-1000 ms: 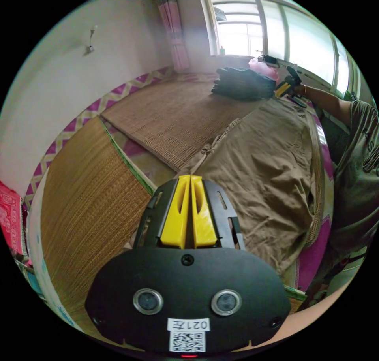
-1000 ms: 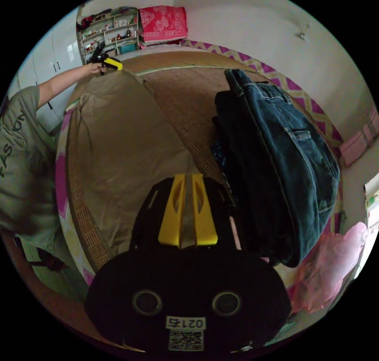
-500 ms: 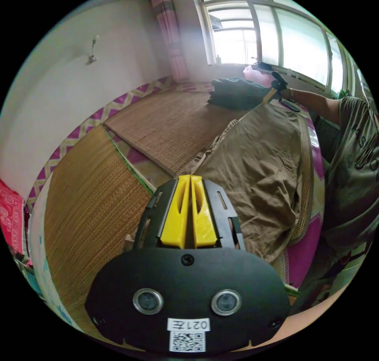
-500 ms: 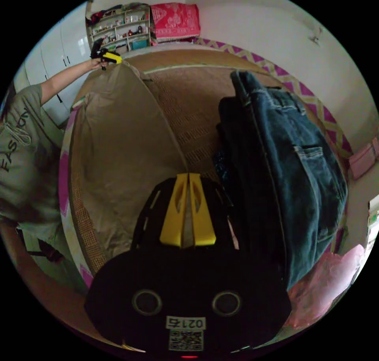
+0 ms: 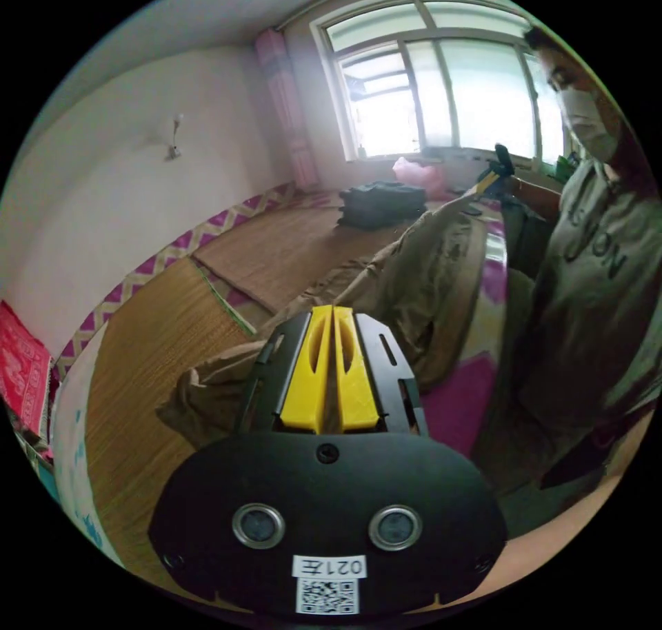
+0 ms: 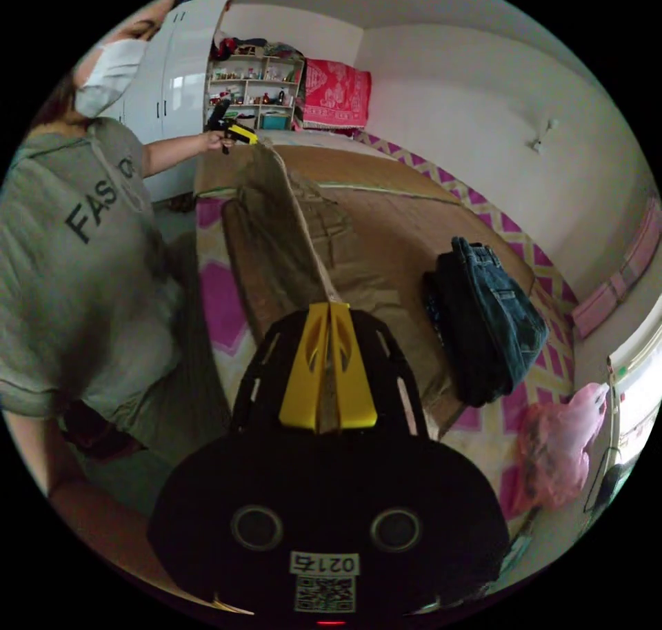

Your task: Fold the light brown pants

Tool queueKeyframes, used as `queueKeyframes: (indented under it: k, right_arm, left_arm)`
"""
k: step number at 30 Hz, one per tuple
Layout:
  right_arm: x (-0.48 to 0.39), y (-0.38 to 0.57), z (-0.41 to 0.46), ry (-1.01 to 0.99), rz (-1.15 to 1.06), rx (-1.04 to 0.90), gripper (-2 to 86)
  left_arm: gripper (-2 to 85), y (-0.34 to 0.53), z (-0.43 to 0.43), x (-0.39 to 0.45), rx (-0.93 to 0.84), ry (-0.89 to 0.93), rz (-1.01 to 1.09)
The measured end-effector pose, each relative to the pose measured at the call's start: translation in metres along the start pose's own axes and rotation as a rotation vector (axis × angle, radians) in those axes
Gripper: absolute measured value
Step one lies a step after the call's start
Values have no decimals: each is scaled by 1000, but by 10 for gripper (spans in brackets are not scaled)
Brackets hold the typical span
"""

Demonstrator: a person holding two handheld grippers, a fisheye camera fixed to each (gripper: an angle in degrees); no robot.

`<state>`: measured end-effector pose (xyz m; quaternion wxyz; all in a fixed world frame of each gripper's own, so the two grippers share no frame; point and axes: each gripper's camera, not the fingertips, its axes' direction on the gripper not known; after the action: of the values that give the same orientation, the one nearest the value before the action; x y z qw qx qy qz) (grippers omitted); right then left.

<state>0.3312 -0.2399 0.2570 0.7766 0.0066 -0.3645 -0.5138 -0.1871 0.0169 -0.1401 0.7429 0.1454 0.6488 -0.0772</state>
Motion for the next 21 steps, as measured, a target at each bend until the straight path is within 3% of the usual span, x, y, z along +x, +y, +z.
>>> queueKeyframes:
  k: [5, 11, 17, 21]
  right_arm:
    - [-88, 41, -22, -11, 56, -12, -8]
    - [-142, 90, 29, -111, 143, -149, -10]
    - [-156, 119, 83, -78, 252, -208, -10]
    - [-154, 119, 70, -134, 239, -215, -6]
  left_arm:
    - [-9, 50, -59, 70, -51, 43, -3]
    - [-9, 146, -43, 109, -131, 135, -269]
    - [-9, 209, -26, 115, -46, 132, -487]
    - [-8, 203, -60, 121, 67, 159, -472]
